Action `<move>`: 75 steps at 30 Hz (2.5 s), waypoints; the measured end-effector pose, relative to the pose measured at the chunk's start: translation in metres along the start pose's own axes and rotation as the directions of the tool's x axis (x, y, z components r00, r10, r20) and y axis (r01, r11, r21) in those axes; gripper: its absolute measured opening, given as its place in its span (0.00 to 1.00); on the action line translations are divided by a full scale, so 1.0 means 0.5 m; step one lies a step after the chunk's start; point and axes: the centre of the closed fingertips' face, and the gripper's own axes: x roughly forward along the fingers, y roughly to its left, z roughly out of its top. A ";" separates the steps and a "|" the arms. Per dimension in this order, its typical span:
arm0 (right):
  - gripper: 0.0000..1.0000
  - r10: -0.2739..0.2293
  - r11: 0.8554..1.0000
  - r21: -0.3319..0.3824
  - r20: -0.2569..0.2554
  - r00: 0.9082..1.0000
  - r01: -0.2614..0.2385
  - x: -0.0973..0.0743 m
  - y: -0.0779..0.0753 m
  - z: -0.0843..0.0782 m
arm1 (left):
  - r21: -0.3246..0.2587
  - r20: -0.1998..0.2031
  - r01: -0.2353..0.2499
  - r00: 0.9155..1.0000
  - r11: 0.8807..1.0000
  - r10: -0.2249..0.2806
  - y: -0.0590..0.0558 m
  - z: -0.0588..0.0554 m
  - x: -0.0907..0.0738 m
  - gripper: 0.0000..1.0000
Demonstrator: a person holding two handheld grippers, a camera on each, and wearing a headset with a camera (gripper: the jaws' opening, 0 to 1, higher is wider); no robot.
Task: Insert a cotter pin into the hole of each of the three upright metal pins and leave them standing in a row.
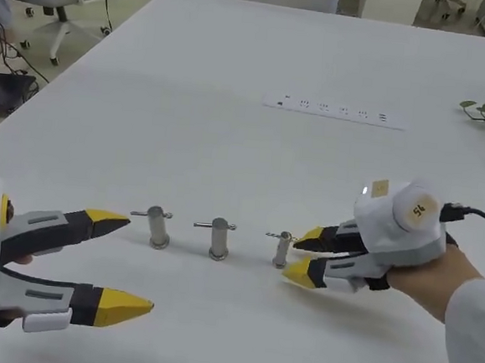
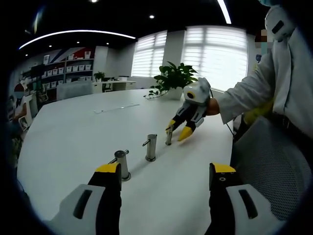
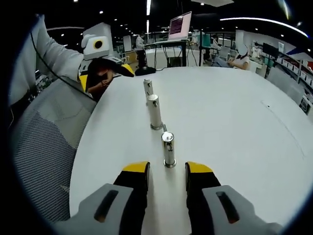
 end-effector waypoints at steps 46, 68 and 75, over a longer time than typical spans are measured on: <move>0.91 -0.297 0.932 0.252 0.117 0.948 0.261 -0.215 0.206 0.007 | -0.064 0.068 -0.129 0.989 0.990 0.134 0.009 0.019 -0.109 0.86; 0.91 -0.334 0.910 0.286 0.075 0.940 0.301 -0.212 0.202 -0.011 | -0.133 0.087 -0.164 0.981 0.978 0.176 0.043 0.009 -0.131 0.98; 0.91 -0.350 0.901 0.299 0.075 0.934 0.314 -0.218 0.197 -0.017 | -0.125 0.076 -0.154 0.984 0.980 0.164 0.046 0.009 -0.124 0.97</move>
